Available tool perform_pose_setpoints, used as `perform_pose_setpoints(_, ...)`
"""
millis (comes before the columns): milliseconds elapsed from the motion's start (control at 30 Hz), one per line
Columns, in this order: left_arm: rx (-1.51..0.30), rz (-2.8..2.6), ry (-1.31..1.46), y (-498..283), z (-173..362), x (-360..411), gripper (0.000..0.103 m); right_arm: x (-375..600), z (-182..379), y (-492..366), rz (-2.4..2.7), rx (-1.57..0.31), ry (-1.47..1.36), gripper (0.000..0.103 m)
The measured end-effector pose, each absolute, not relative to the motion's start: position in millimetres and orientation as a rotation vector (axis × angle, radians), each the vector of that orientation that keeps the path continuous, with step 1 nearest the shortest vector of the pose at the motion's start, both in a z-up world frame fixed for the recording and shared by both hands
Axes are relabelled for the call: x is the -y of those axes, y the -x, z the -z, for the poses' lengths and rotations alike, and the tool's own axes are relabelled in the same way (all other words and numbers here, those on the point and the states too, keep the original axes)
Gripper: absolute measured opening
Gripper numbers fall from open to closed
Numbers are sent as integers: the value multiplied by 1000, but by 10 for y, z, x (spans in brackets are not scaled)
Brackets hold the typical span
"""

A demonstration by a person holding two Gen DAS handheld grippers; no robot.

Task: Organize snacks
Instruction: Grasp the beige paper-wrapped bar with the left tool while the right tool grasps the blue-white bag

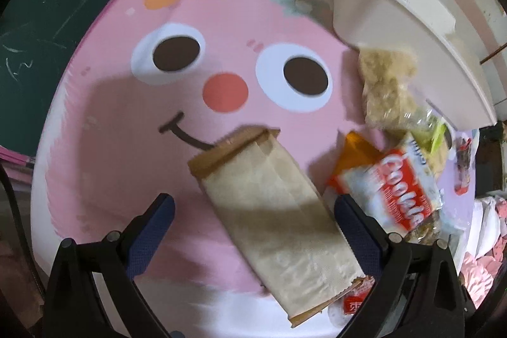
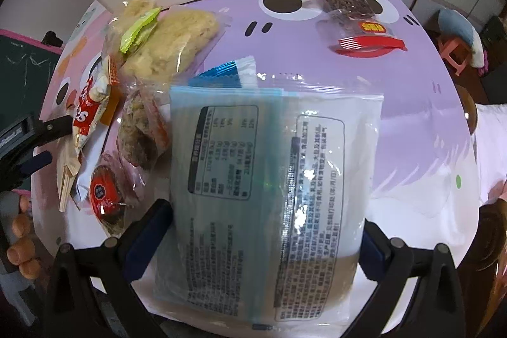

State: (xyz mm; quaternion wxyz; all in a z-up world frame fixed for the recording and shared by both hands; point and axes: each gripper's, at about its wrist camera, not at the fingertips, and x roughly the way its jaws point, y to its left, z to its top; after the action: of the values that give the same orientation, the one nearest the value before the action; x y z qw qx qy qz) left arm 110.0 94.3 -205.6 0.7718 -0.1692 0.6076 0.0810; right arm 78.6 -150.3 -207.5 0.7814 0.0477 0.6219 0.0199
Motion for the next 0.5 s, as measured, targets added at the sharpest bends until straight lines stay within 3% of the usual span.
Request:
perform_pose_setpoints(167, -1324, -138, 399, -1088, 2081, -975, 93, 1497, 2068, -772, -59, -1334, -97, 102)
perform_pose_setpoints(267, -1304, -117, 368, -1029, 2032, -985, 67, 1522, 2024, -722, -49, -1318, -101, 93)
perform_pose_setpoints(400, -1282, -92, 359, -959, 2014, -1026, 57, 1572, 1993, -728, -56, -1308, -112, 92)
perform_pose_setpoints(500, -1270, -81, 376, -875, 2003, -1059, 56, 1610, 1971, -714, -59, -1299, -122, 90)
